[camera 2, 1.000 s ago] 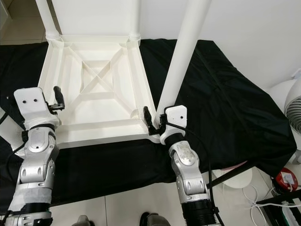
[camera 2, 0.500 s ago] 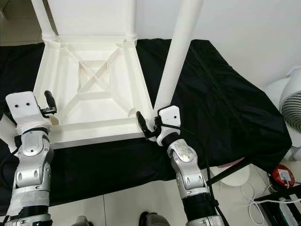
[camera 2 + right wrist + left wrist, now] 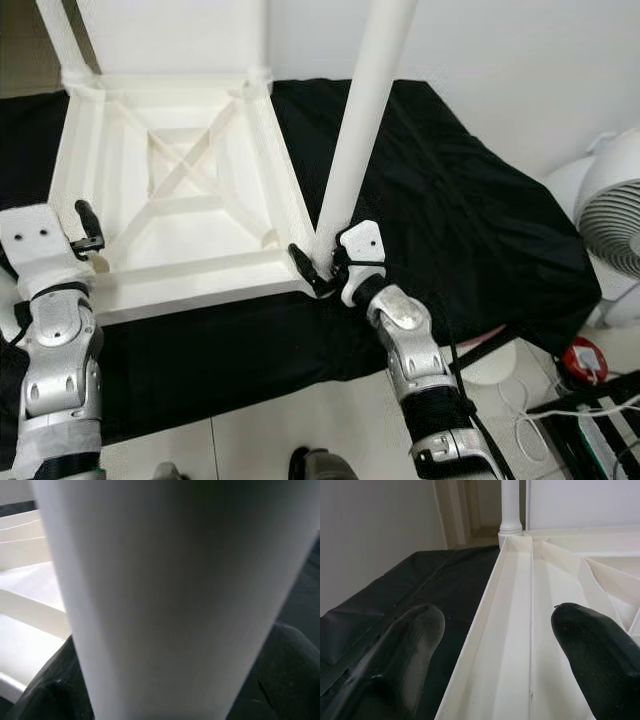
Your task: Building children table
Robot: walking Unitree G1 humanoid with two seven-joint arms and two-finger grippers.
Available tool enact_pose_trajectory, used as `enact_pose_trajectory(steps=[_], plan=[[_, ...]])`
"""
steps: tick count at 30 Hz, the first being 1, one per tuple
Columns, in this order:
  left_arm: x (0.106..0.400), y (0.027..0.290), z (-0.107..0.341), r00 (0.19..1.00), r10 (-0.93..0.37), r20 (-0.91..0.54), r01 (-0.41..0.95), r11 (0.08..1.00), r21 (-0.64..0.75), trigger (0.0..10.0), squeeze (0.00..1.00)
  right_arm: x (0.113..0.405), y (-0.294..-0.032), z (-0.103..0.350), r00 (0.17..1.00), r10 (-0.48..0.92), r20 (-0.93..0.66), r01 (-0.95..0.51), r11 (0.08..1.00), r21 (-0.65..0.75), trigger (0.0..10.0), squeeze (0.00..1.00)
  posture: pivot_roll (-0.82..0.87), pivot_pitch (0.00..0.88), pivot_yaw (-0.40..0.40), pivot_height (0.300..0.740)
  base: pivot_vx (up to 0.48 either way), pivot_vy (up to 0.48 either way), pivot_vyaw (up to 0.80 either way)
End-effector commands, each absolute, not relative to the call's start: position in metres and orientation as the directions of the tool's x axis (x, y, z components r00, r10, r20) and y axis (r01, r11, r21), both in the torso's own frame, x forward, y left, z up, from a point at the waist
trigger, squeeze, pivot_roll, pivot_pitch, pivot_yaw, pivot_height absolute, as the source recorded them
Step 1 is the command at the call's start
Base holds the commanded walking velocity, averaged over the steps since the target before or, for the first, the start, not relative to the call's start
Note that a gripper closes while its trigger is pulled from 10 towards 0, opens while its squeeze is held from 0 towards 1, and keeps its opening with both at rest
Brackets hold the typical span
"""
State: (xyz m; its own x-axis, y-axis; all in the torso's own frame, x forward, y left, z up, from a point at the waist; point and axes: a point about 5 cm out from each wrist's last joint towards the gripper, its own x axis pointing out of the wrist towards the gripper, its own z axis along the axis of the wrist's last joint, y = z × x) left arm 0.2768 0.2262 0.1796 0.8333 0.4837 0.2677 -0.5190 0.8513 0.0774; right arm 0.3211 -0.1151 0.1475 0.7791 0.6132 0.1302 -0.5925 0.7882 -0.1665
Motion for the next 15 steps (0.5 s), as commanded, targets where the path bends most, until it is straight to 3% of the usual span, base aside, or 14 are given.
enact_pose_trajectory(steps=[1, 15], plan=[[0.256, 0.252, 0.166, 0.618, 0.753, 0.225, -0.777, 0.628, 0.036, 10.0, 0.0, 0.324, -0.108, 0.142, 0.756, 0.649, 0.085, -0.632, 0.758, -0.164, 10.0, 0.0, 0.12, 0.12, -0.101, 0.74, 0.0, 0.0, 0.0], [0.243, 0.28, 0.17, 0.568, 0.783, 0.254, -0.819, 0.569, 0.076, 10.0, 0.0, 0.322, -0.07, 0.141, 0.655, 0.75, 0.095, -0.731, 0.66, -0.173, 10.0, 0.0, 0.12, 0.119, -0.102, 0.74, 0.0, 0.0, 0.0]])
